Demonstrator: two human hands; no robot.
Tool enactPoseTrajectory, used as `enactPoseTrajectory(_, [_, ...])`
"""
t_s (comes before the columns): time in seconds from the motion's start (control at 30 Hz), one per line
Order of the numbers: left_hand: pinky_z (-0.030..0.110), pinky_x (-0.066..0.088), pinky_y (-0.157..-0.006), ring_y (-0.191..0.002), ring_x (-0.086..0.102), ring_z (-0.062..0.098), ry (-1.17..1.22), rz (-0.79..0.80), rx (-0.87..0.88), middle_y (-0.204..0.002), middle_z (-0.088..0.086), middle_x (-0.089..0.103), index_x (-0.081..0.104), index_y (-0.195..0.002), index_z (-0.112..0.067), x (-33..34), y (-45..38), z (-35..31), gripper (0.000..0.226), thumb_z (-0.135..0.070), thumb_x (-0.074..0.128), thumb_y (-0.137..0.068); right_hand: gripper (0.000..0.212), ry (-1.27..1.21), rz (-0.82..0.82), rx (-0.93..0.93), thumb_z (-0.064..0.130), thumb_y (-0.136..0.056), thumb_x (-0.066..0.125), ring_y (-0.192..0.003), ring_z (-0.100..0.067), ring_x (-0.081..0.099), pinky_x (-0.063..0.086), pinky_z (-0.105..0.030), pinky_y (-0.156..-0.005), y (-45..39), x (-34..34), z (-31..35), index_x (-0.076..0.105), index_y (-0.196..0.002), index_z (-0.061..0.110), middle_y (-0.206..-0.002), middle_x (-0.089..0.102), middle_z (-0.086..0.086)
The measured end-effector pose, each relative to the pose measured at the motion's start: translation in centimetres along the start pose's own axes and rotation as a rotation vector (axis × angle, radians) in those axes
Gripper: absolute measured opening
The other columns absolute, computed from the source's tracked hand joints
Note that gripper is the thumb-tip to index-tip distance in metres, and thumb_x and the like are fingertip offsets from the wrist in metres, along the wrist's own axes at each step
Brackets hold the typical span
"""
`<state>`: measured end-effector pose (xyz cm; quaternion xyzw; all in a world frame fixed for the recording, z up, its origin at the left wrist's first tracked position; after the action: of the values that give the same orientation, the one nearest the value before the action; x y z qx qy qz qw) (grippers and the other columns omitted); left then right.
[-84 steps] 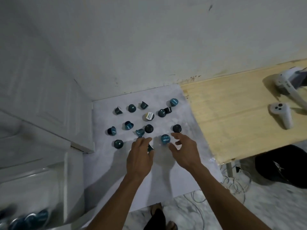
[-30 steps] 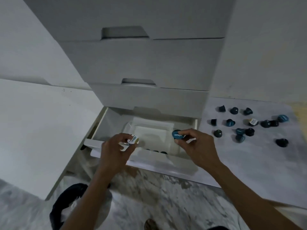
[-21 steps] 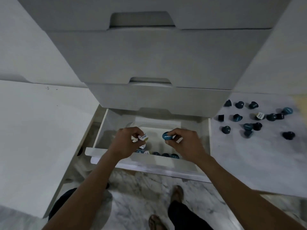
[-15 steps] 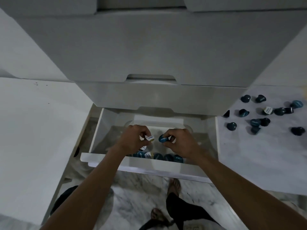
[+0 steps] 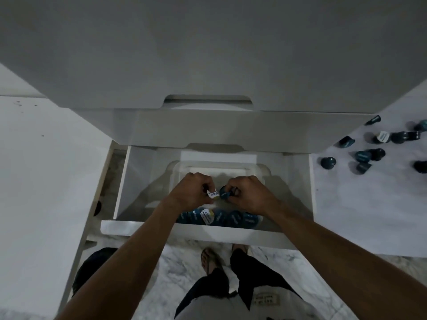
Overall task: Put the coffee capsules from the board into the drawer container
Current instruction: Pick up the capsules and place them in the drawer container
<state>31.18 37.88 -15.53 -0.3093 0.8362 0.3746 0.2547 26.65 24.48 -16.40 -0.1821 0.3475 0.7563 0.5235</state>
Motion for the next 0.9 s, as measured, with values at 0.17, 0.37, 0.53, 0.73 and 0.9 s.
enactPoseTrajectory(0.17, [0.004, 0.042, -0.062, -0.075, 0.06, 0.007, -0.004, 0.024, -0.021, -0.086, -0.003, 0.067, 0.072, -0.092, -0.011, 0.2, -0.1, 0.3, 0.026, -0.007, 0.084, -0.069, 0.018, 0.024, 0.018, 0.009, 0.013, -0.076, 0.074, -0.078, -0.011, 0.058, 0.049, -0.026, -0.071, 0.0, 0.1, -0.1, 0.069, -0.094, 0.017, -0.088, 0.065, 0.005])
enactPoseTrajectory(0.37, [0.008, 0.045, -0.064, -0.08, 0.063, 0.009, 0.017, 0.058, -0.032, -0.093, 0.0, 0.069, 0.071, -0.094, -0.014, 0.5, 0.0, 0.6, 0.031, -0.009, 0.086, -0.067, 0.021, 0.016, 0.071, 0.038, 0.009, -0.076, 0.073, -0.081, -0.009, 0.06, 0.045, -0.015, -0.068, 0.3, 0.2, -0.6, 0.071, -0.096, 0.016, -0.098, 0.07, 0.002])
enactPoseTrajectory(0.53, [0.016, 0.052, -0.07, -0.083, 0.065, 0.01, 0.005, 0.073, -0.003, -0.093, -0.001, 0.071, 0.072, -0.095, -0.014, 0.5, 0.0, 0.5, 0.03, -0.013, 0.085, -0.068, 0.025, -0.009, 0.09, 0.06, 0.013, -0.076, 0.078, -0.079, -0.005, 0.057, 0.035, -0.004, -0.06, 0.3, 0.1, -0.7, 0.07, -0.099, 0.017, -0.098, 0.068, 0.004])
enactPoseTrajectory(0.73, [0.024, 0.058, -0.073, -0.087, 0.066, 0.008, 0.058, 0.087, -0.009, -0.091, -0.004, 0.071, 0.071, -0.092, -0.016, 0.1, 0.3, 0.9, 0.03, -0.008, 0.085, -0.067, 0.023, -0.026, 0.109, 0.038, 0.011, -0.076, 0.077, -0.082, -0.009, 0.06, 0.044, -0.013, -0.067, -0.1, 0.5, -0.2, 0.07, -0.097, 0.017, -0.097, 0.069, 0.003])
enactPoseTrajectory(0.9, [0.024, 0.058, -0.07, -0.09, 0.065, 0.006, 0.088, 0.088, -0.023, -0.089, -0.005, 0.07, 0.071, -0.088, -0.022, -0.1, 0.2, 1.4, 0.03, -0.008, 0.085, -0.065, 0.024, -0.042, 0.112, 0.044, 0.013, -0.077, 0.078, -0.084, -0.008, 0.06, 0.043, -0.009, -0.067, -0.3, 0.6, -0.1, 0.07, -0.1, 0.016, -0.099, 0.069, 0.003])
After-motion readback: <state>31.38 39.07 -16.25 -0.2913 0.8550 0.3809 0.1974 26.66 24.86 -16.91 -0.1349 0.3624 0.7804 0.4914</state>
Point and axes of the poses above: each hand's wrist, its own y-axis away from the middle knuckle, its own x-axis out of the palm, z = x × y, the point moved 8 cm from there along -y, towards the middle knuckle
